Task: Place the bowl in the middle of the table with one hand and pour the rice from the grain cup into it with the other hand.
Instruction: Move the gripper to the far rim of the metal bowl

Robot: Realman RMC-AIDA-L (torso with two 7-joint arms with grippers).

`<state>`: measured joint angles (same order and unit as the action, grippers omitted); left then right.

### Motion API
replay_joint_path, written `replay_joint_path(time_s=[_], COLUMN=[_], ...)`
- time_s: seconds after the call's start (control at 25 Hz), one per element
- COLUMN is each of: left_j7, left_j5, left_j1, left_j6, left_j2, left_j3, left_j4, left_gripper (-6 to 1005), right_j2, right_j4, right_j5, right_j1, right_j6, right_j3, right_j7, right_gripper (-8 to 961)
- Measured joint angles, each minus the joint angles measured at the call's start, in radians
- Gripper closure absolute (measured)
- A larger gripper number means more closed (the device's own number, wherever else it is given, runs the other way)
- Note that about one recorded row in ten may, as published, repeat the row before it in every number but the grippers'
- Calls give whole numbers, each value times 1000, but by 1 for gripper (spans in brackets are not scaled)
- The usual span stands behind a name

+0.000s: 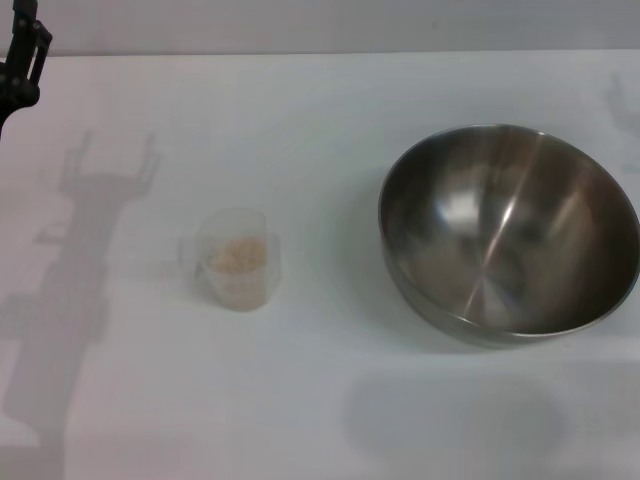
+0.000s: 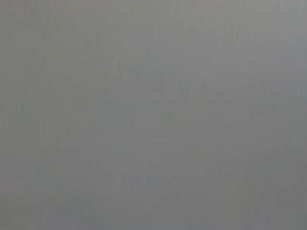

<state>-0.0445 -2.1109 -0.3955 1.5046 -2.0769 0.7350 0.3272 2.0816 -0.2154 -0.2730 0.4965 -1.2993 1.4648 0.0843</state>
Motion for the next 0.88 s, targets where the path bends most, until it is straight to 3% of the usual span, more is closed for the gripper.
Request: replay_joint_path(time_s=[0.88], left_j7=[0], left_j5=[-7], left_j1=[20], left_j6=[0], left_j2=[-2], left_j3=[-25], left_j4=[9], left_gripper=[193], right_j2=[1], right_j4=[-2], right_j5=[8], right_j1=[-12], right_j6=[-33], right_j3=[10], right_j7=[-65], right_gripper=[212])
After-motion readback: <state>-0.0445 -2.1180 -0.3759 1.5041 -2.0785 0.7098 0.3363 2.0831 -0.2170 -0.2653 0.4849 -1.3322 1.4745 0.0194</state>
